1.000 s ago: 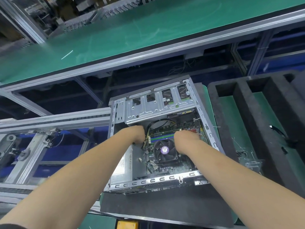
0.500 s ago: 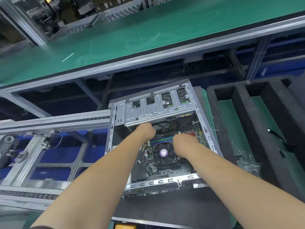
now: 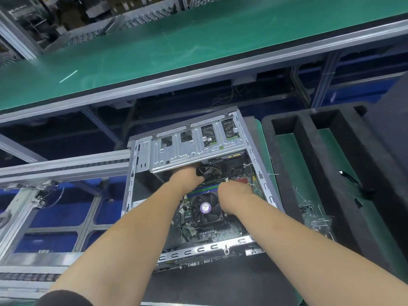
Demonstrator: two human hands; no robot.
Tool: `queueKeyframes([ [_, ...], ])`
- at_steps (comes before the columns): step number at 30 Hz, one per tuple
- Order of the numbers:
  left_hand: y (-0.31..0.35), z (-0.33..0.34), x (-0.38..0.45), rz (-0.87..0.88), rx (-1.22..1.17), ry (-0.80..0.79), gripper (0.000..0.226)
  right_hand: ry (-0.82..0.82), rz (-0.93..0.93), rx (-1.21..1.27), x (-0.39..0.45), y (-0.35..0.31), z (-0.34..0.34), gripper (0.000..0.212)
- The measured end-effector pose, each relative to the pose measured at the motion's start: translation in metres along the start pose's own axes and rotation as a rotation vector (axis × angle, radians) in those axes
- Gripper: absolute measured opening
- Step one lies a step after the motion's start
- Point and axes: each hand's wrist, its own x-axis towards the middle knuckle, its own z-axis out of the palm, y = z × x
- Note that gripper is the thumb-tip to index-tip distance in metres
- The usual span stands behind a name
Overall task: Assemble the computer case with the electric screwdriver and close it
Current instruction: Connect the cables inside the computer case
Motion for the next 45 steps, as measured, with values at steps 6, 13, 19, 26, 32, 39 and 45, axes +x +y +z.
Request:
queueKeyframes([
  [6, -0.002, 0.0, 0.002, 0.062, -0.122, 0.016, 0.041, 0.015, -0.01, 0.001, 0.001, 0.001, 0.001, 0.013],
  [13, -0.005, -0.005, 0.006, 0.032, -0.084, -0.01, 0.031, 0.019, 0.006, 0.012, 0.0, 0.001, 0.0, 0.017],
  [19, -0.005, -0.006, 0.005, 0.065, -0.03, 0.002, 0.037, 0.012, 0.024, 0.026, -0.001, 0.0, -0.001, 0.029],
  [26, -0.001, -0.002, 0.01, 0.061, 0.098, 0.028, 0.033, 0.018, 0.012, 0.029, -0.004, 0.0, -0.002, 0.024],
  [32, -0.001, 0.001, 0.011, 0.083, 0.149, 0.041, 0.033, 0.02, 0.003, 0.038, -0.006, 0.001, -0.004, 0.031],
  [39, -0.002, -0.001, 0.016, 0.141, 0.256, 0.027, 0.032, 0.005, -0.011, 0.042, -0.008, 0.0, -0.007, 0.015],
  [45, -0.003, -0.001, 0.021, 0.176, 0.257, 0.019, 0.039, 0.007, -0.022, 0.052, -0.008, 0.0, -0.006, 0.012],
])
